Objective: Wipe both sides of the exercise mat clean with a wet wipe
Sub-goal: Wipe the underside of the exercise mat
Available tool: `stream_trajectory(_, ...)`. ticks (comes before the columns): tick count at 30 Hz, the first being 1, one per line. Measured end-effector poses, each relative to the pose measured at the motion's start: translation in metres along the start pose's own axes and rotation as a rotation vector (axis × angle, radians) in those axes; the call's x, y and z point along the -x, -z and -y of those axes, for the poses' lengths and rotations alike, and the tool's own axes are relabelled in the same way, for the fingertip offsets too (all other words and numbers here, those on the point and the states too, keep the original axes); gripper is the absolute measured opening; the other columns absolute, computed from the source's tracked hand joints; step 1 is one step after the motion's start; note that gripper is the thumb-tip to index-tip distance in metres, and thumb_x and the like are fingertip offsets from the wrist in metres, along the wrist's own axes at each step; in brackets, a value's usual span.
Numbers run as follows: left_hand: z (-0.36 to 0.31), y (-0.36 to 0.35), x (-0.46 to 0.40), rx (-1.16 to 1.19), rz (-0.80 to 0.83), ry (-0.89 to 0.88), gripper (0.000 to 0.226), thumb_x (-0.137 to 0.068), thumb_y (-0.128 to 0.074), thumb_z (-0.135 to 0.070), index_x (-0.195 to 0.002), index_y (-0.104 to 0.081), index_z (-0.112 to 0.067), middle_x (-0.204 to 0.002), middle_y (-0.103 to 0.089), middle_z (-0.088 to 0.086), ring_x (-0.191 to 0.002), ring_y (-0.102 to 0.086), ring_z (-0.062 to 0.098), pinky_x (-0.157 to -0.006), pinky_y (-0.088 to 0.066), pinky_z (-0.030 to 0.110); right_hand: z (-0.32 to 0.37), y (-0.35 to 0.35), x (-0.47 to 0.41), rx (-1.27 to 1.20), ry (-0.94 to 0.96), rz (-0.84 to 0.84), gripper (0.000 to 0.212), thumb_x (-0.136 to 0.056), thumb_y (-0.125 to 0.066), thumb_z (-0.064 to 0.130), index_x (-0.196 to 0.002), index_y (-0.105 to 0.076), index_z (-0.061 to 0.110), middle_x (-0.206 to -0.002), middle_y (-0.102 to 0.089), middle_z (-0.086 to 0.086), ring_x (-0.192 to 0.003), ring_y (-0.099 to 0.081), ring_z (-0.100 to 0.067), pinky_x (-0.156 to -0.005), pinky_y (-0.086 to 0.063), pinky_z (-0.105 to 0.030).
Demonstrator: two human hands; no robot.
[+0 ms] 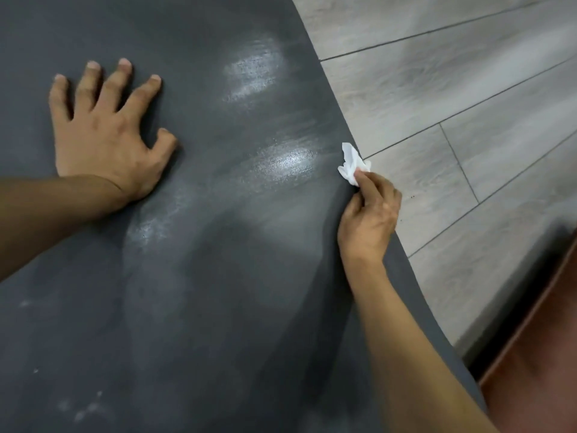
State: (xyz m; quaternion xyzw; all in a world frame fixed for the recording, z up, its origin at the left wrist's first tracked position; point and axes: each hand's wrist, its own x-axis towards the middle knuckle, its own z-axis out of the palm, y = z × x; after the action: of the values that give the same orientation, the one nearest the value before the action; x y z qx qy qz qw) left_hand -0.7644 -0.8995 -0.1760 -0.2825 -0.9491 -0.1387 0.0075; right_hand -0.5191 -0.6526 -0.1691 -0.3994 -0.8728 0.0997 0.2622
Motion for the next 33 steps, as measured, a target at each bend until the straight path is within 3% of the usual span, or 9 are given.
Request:
stream_trajectory(5, -0.003, 0.002, 0.0, -0.015, 0.03, 0.011, 0.07, -0.092, -0.038, -0.057, -0.158, -0.029, -0.032, -0.168, -0.025, 0.006, -0.155, -0.016, 0.036, -0.125, -0.007, 0.062, 0.001, -0.006, -0.002, -0.068, -0.066, -0.012, 0.04, -0.082, -0.047, 0.001, -0.113, -0.07, 0.013, -0.115, -0.063, -0.005, -0.103, -0.053, -0.024, -0.095, -0.045, -0.035)
stream_trajectory(12, -0.008, 0.01, 0.003, -0.021, 0.076, 0.025, 0.069, -0.094, -0.037, -0.056, -0.158, -0.027, -0.034, -0.169, -0.022, 0.006, -0.156, -0.014, 0.036, -0.126, -0.005, 0.061, 0.006, -0.004, -0.005, -0.035, -0.063, 0.037, 0.038, -0.081, -0.042, 0.001, -0.108, -0.066, 0.012, -0.115, -0.063, -0.004, -0.104, -0.056, -0.027, -0.098, -0.033, -0.02)
stream_trajectory(21, -0.013, 0.007, 0.011, -0.093, 0.033, 0.039, 0.065, -0.097, -0.033, -0.052, -0.158, -0.034, -0.029, -0.166, -0.028, 0.014, -0.151, -0.025, 0.04, -0.124, -0.011, 0.06, 0.003, -0.012, -0.014, -0.116, -0.022, 0.017, 0.028, -0.085, -0.043, 0.007, -0.103, -0.064, 0.01, -0.11, -0.059, -0.01, -0.097, -0.05, -0.029, -0.089, -0.042, -0.036)
stream_trajectory(26, -0.087, 0.011, 0.136, -0.086, -0.008, 0.208, 0.061, -0.1, -0.034, -0.04, -0.155, -0.041, -0.012, -0.161, -0.036, 0.02, -0.146, -0.035, 0.044, -0.122, -0.021, 0.059, -0.004, -0.006, -0.016, -0.217, 0.025, 0.09, 0.031, -0.081, -0.045, 0.003, -0.105, -0.063, 0.01, -0.111, -0.058, -0.01, -0.1, -0.05, -0.03, -0.09, -0.042, -0.038)
stream_trajectory(30, -0.171, 0.009, 0.276, -0.038, 0.04, 0.295, 0.067, -0.096, -0.039, -0.039, -0.157, -0.039, -0.011, -0.165, -0.032, 0.017, -0.152, -0.029, 0.042, -0.124, -0.02, 0.059, -0.025, 0.016, -0.016, -0.13, 0.232, 0.141, 0.034, -0.081, -0.045, 0.0, -0.105, -0.067, 0.011, -0.1, -0.066, -0.008, -0.093, -0.057, -0.031, -0.085, -0.046, -0.038)
stream_trajectory(33, -0.201, 0.006, 0.332, -0.063, 0.106, 0.261, 0.073, -0.094, -0.039, -0.041, -0.16, -0.034, -0.013, -0.169, -0.024, 0.012, -0.155, -0.023, 0.038, -0.124, -0.019, 0.061, -0.021, 0.019, -0.007, -0.174, 0.243, 0.149, 0.031, -0.079, -0.054, -0.008, -0.099, -0.07, 0.01, -0.089, -0.068, -0.009, -0.084, -0.056, -0.032, -0.078, -0.052, -0.042)
